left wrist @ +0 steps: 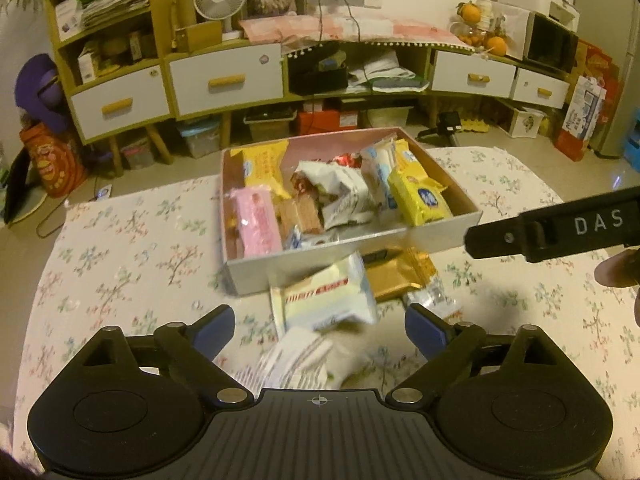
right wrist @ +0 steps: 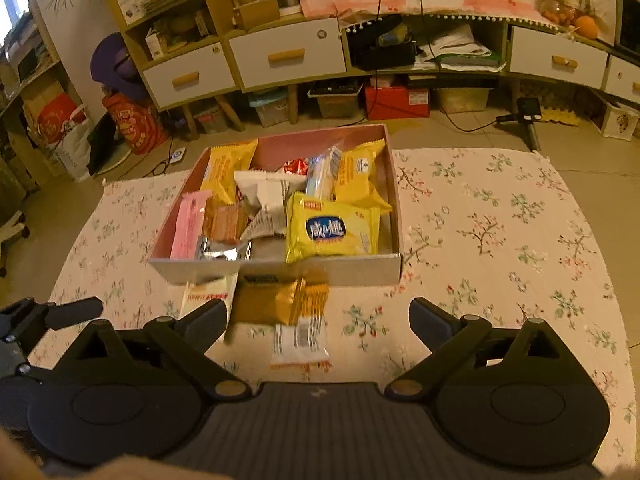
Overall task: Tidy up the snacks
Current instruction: 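Move both tools back toward the remaining loose snacks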
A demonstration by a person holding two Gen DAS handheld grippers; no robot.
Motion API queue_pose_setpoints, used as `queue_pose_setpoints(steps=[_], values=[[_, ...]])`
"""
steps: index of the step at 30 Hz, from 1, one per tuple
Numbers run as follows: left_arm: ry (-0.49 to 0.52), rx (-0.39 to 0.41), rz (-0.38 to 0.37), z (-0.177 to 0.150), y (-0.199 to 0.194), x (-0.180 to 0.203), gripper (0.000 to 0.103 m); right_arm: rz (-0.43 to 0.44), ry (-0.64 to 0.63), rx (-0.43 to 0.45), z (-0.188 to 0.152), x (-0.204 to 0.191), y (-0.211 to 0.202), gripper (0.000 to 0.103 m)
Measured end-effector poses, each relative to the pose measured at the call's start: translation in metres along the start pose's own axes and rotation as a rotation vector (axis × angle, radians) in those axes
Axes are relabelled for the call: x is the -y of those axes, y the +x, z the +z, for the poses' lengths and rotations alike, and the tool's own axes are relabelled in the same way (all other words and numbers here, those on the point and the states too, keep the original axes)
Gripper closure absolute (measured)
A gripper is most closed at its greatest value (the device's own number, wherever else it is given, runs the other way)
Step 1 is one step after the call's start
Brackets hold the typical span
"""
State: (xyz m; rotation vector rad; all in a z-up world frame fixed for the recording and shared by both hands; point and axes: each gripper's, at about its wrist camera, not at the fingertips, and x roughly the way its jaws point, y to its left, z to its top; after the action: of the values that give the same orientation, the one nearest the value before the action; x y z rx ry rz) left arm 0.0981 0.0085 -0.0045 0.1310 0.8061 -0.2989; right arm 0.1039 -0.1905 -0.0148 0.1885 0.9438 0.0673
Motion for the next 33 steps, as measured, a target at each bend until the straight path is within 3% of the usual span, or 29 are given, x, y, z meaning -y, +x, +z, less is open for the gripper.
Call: queue_pose_setpoints(steps=[14,24,33], values=[[-0.036,-0.067,0.017,-0.039,-0.009,-0.012,0.008,-0.009,-0.034,-0.033,-0.038,-0.003,-0.001,0.003],[0.048,-0.070,0.024,-0.061,0.000,-0.020,0.008,-0.029,-0.142,-0.050,-0.056,-0.008,0.013,0.002],[0.016,-0.001,-0.077,-0.054,0.016,-0.035,0.008,-0.020,-0.174,-0.009,-0.056,-0.004,0.030,0.002]])
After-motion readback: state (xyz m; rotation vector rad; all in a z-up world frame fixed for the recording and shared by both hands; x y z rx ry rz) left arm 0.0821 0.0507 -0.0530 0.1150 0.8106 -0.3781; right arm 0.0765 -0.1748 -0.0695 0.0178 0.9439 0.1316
